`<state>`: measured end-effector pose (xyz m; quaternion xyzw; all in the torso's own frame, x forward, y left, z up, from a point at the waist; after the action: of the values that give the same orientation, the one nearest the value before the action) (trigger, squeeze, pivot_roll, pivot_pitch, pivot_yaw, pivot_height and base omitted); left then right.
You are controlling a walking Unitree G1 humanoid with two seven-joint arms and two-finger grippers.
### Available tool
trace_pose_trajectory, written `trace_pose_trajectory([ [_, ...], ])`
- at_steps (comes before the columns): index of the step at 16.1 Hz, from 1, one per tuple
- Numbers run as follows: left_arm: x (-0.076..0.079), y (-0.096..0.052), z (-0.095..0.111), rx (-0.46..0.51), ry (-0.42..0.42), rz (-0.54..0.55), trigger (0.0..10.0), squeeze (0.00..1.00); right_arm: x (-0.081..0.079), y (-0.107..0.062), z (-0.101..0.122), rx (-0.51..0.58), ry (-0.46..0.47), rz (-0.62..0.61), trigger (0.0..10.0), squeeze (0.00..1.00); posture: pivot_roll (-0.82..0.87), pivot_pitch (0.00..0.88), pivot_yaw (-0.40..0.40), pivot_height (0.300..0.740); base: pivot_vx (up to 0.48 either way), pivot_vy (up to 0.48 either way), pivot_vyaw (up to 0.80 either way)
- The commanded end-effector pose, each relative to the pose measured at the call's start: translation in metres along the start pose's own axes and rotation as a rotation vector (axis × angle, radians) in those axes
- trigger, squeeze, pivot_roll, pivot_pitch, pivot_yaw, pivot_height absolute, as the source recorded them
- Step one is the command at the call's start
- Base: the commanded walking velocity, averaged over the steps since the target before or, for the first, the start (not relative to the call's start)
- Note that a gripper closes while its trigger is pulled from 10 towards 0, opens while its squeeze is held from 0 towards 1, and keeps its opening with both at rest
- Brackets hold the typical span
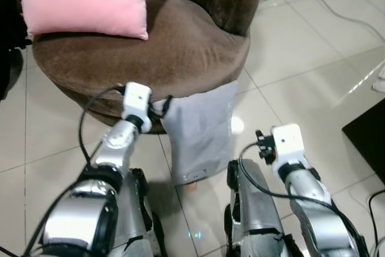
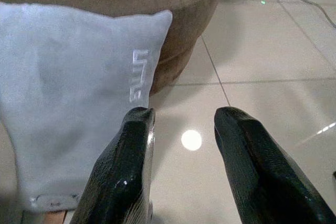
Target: Move the pillow to the sofa from floor
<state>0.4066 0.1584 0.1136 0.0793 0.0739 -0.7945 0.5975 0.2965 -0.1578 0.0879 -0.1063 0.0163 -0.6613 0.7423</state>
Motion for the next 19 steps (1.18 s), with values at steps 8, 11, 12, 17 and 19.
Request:
trace_pose_trajectory([
  [8, -0.025, -0.001, -0.007, -0.056, -0.128, 0.129, 10.0, 1.0, -0.002, -0.033, 0.022, 0.024, -0.09, 0.049, 10.0, 0.0, -0.28, 0.323, 0.006, 0.487, 0.0, 0.0, 0.0],
  [11, -0.027, -0.003, -0.016, -0.107, -0.187, 0.176, 10.0, 1.0, -0.001, -0.045, 0.029, 0.025, -0.112, 0.064, 10.0, 0.0, -0.31, 0.34, -0.014, 0.487, 0.0, 0.0, 0.0],
  [12, -0.024, -0.003, -0.019, -0.119, -0.228, 0.173, 10.0, 0.44, -0.002, -0.05, 0.034, 0.035, -0.122, 0.077, 10.0, 0.0, -0.32, 0.341, -0.018, 0.487, 0.0, 0.0, 0.0],
  [17, -0.016, -0.003, -0.027, -0.171, -0.193, 0.133, 10.0, 0.0, -0.031, -0.065, 0.051, 0.108, -0.068, 0.306, 10.0, 0.0, -0.33, 0.349, -0.019, 0.487, 0.0, 0.0, 0.0],
  [19, -0.014, -0.004, -0.028, -0.184, -0.168, 0.111, 10.0, 0.0, -0.03, -0.067, 0.05, 0.099, -0.073, 0.302, 10.0, 0.0, -0.33, 0.345, -0.018, 0.487, 0.0, 0.0, 0.0],
])
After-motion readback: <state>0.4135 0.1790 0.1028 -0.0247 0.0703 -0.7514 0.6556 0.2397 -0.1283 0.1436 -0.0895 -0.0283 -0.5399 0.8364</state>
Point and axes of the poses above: a point about 5 cm out from each wrist's last joint towards the gripper, its own y axis pointing out of the wrist towards the gripper, its own z axis along the axis of the wrist's last joint, x = y × z, the point moved 4 cm from there along y, pointing out of the wrist towards the gripper, and after that the axes turned 6 degrees about y, right-handed, at the moved point
